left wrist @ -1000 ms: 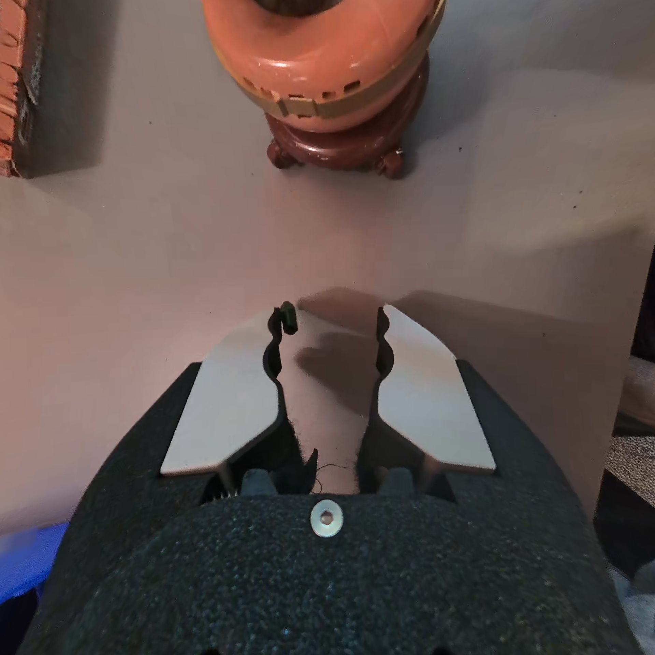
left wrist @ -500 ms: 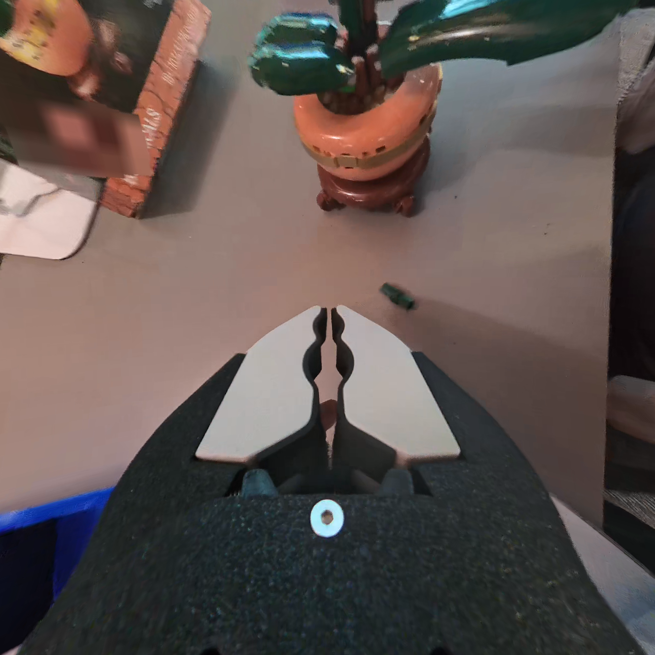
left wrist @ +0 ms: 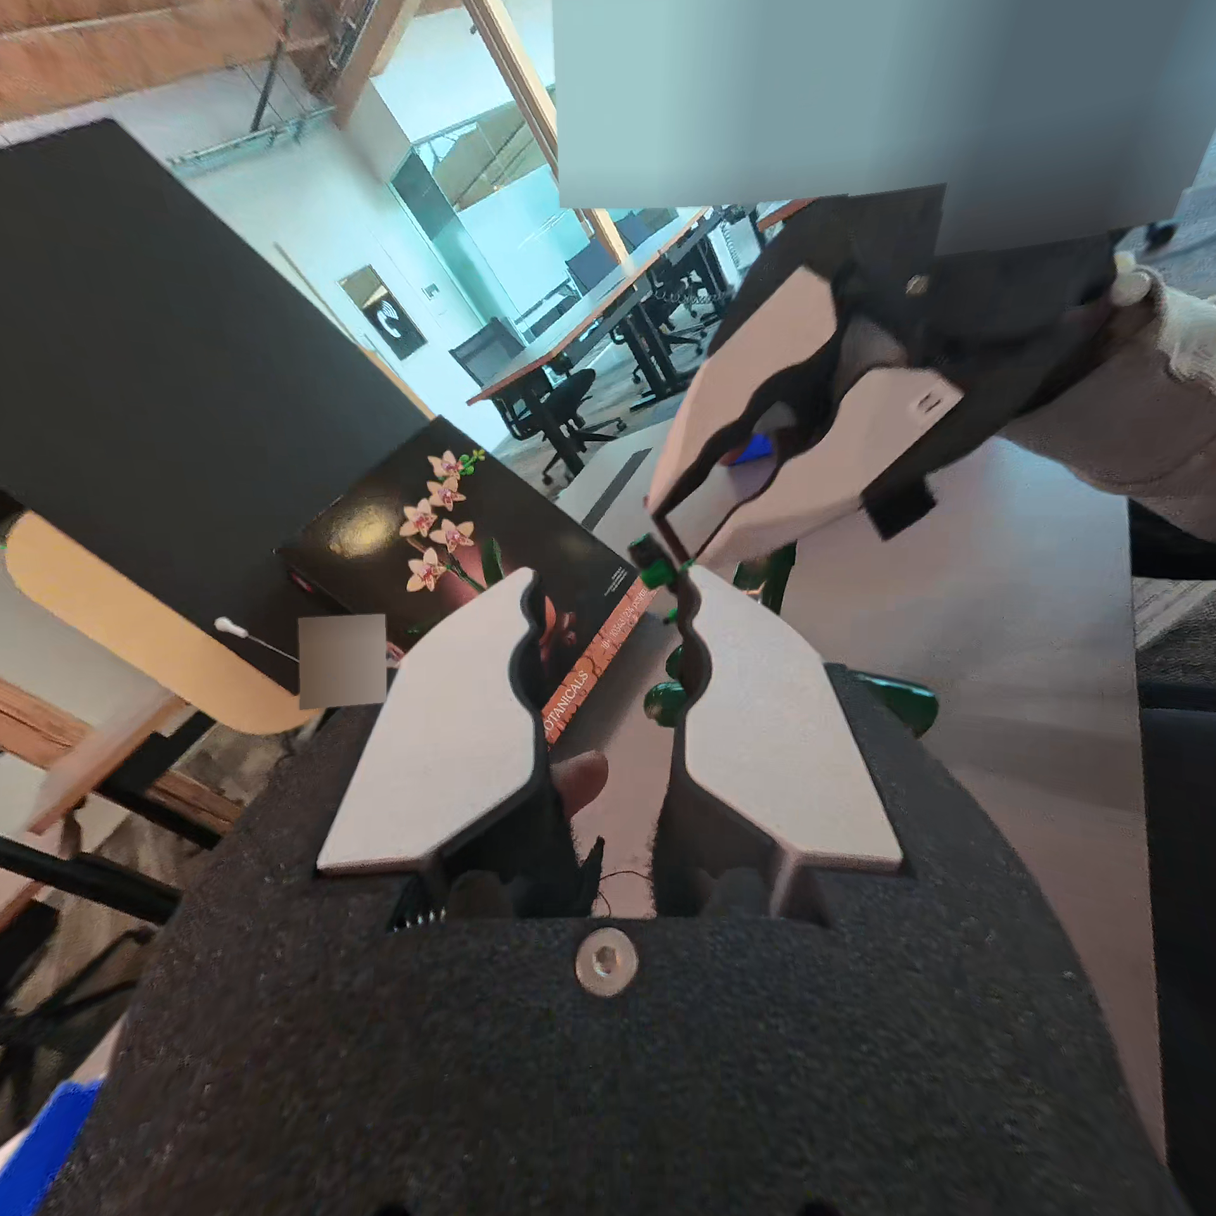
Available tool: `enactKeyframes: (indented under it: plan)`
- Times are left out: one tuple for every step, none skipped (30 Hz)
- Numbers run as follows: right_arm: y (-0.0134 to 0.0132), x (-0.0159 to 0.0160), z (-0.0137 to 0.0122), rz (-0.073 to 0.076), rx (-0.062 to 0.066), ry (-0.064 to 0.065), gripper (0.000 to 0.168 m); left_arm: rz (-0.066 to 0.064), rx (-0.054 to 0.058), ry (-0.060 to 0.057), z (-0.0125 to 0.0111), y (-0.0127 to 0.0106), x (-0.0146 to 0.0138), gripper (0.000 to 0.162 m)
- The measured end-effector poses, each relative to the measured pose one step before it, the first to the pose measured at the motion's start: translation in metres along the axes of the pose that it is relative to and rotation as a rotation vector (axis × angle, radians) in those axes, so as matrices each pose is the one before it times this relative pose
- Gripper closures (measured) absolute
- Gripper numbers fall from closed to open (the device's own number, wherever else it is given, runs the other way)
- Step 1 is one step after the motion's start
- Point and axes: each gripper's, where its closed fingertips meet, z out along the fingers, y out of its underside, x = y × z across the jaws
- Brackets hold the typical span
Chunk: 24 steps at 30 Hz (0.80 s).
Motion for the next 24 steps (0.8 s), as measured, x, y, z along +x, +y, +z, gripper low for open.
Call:
enactKeyframes:
  plan:
    - [0.00204,-0.0014,0.00419,-0.016,-0.0175,0.0127,0.149,0.0232,-0.0063,-0.0085,0.00362,-0.00358,0.00525,0.124]
    - [0.00107,0.00061,0.00332,-0.013,-0.0135,0.0237,0.149,0.0158,-0.0111,-0.0084,0.00431,-0.00112,0.00397,0.126]
    - [-0.00013,0.00174,0.00278,-0.007,-0.0054,0.0312,0.149,0.0124,-0.0136,-0.0076,0.00428,0.00051,0.00321,0.127]
    - [-0.00056,0.00024,0.00213,-0.006,-0.002,0.0186,0.149,0.0125,-0.0129,-0.0129,0.0039,0.00122,0.00159,0.129]
    - [-0.00078,-0.00007,0.00151,-0.0045,-0.0004,0.0132,0.15,0.011,-0.0107,-0.0228,0.00347,0.00152,-0.00046,0.132]
    - [-0.00064,0.00118,0.00116,-0.0024,0.001,0.0185,0.152,0.0077,-0.0071,-0.0192,0.00305,0.00138,-0.00048,0.135]
    - [-0.00033,0.00031,0.00098,-0.0086,-0.0019,0.0138,0.155,0.0038,-0.0032,-0.0056,0.00222,0.00097,0.00073,0.141]
    - [0.00069,0.00021,0.00114,-0.0152,-0.0054,0.0115,0.156,0.0014,-0.0028,0.0007,0.00118,0.00076,0.00118,0.146]
    - [0.00066,0.00024,0.0009,-0.0164,-0.006,0.0145,0.156,-0.0001,-0.0017,-0.0041,0.00057,0.0004,-0.00015,0.149]
    - [0.00049,0.00078,0.00109,-0.0173,-0.0051,0.0173,0.157,-0.0027,0.0007,-0.0026,0.00086,0.0003,-0.00022,0.149]
    - [-0.00042,-0.00039,0.00102,-0.0166,0.0017,0.0126,0.158,-0.007,0.0014,0.0034,0.00051,-0.00003,0.00021,0.15]
    - [-0.00057,-0.0002,0.00108,-0.0133,0.0019,0.0145,0.159,-0.0094,-0.0002,0.0015,-0.00027,-0.00003,-0.00039,0.15]
    - [0.00037,0.00026,0.00103,-0.0158,-0.0049,0.0161,0.16,-0.0081,-0.004,-0.0015,0.00005,0.00063,-0.00083,0.151]
    - [0.00027,0.00024,0.00107,-0.0073,-0.0059,0.0126,0.16,-0.0092,-0.0037,-0.0015,0.00019,0.00073,-0.00097,0.152]
    - [0.0005,0.00012,0.00111,0.0027,-0.0065,0.0076,0.16,-0.0165,-0.0012,-0.0007,0.00063,0.00069,-0.00081,0.152]
    - [0.00093,0.00022,0.00111,0.0047,-0.007,0.0043,0.16,-0.0213,-0.0017,0.0008,0.00071,0.0009,-0.00074,0.153]
    - [0.00093,-0.00023,0.00103,0.0004,-0.0055,0.0021,0.16,-0.0205,-0.0013,0.0016,0.00046,0.00068,-0.00068,0.154]
    - [0.00114,-0.00001,0.00061,-0.0032,-0.007,0.0025,0.16,-0.0163,-0.0016,0.0011,0.0009,0.00097,-0.00025,0.154]
    - [0.00072,-0.00005,0.00039,-0.0033,-0.0034,0.001,0.16,-0.0085,-0.0028,0.0004,0.00077,0.00073,0.00011,0.154]
    - [0.00019,-0.00021,0.00007,-0.0011,0.0023,-0.0036,0.161,-0.0027,-0.0051,0.0019,0.00029,0.00046,0.00029,0.154]
    - [-0.00026,0.00007,-0.00011,0.0056,0.0066,-0.0063,0.161,0.0005,-0.0054,0.0032,-0.00014,0.00007,0.00043,0.154]
    - [-0.00063,-0.00052,-0.00076,0.0023,0.0077,-0.0063,0.161,0.0024,-0.0059,0.004,-0.00041,-0.00004,0.00055,0.154]
    - [-0.00071,-0.00042,-0.00032,-0.0005,0.0043,-0.0047,0.16,0.0041,-0.0064,0.0043,-0.00063,0.00008,0.00039,0.154]
    - [-0.00056,-0.00048,0.0001,-0.0003,0.003,-0.0021,0.161,0.0044,-0.0052,0.0031,-0.0011,-0.00001,0.00059,0.154]
